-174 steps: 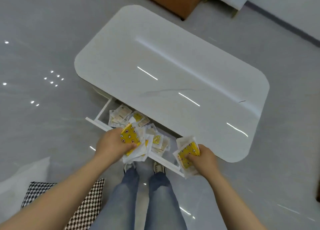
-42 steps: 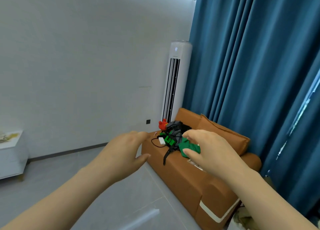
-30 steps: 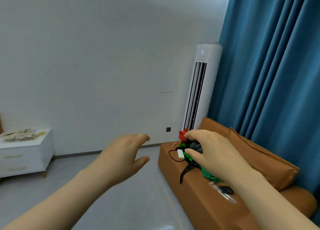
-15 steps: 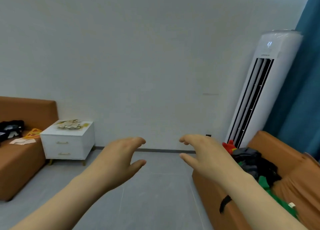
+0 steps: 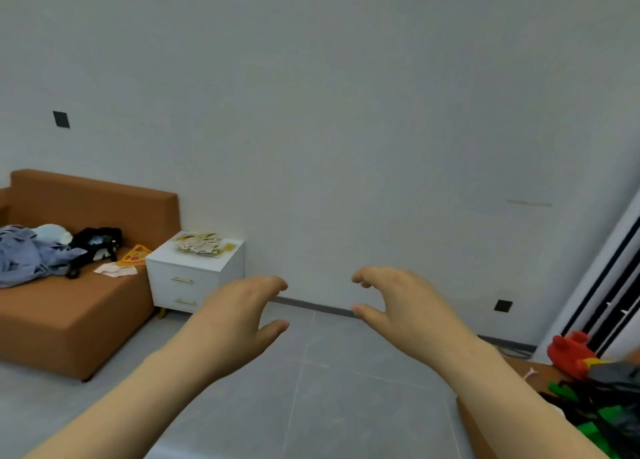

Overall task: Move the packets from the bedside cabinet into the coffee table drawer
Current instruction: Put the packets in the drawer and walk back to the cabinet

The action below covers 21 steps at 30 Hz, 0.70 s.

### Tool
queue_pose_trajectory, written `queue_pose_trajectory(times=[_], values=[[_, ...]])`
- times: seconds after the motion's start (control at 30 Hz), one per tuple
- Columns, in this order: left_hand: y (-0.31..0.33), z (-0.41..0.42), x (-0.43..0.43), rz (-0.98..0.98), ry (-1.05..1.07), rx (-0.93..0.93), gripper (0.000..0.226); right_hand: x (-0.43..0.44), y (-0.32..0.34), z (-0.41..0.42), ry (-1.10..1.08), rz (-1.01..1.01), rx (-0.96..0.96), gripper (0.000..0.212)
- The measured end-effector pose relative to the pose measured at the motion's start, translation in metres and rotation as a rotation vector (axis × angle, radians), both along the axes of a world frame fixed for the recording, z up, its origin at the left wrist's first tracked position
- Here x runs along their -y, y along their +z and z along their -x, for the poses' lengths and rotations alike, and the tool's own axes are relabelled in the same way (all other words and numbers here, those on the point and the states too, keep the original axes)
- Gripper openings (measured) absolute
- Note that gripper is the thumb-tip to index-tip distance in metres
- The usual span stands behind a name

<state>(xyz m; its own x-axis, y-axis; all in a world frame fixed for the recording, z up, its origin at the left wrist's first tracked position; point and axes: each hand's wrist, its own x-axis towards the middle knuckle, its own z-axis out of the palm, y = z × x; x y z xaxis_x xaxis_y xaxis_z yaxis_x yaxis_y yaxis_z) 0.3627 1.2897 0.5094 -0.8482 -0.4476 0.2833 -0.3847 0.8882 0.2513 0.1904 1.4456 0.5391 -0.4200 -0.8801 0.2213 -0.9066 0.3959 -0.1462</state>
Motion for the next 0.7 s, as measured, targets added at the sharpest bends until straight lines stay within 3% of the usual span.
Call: queue_pose_trajectory(times=[0.4, 0.7], values=[[-0.011, 0.119, 0.114, -0.01, 0.252, 0.031, 0.052, 0.162, -0.016, 0.147, 0.237, -0.014, 0.03, 0.04], [-0.036, 0.147, 0.223, -0.077, 0.418, 0.068, 0.051, 0.302, -0.044, 0.196, 0.39, -0.065, 0.096, 0.041]])
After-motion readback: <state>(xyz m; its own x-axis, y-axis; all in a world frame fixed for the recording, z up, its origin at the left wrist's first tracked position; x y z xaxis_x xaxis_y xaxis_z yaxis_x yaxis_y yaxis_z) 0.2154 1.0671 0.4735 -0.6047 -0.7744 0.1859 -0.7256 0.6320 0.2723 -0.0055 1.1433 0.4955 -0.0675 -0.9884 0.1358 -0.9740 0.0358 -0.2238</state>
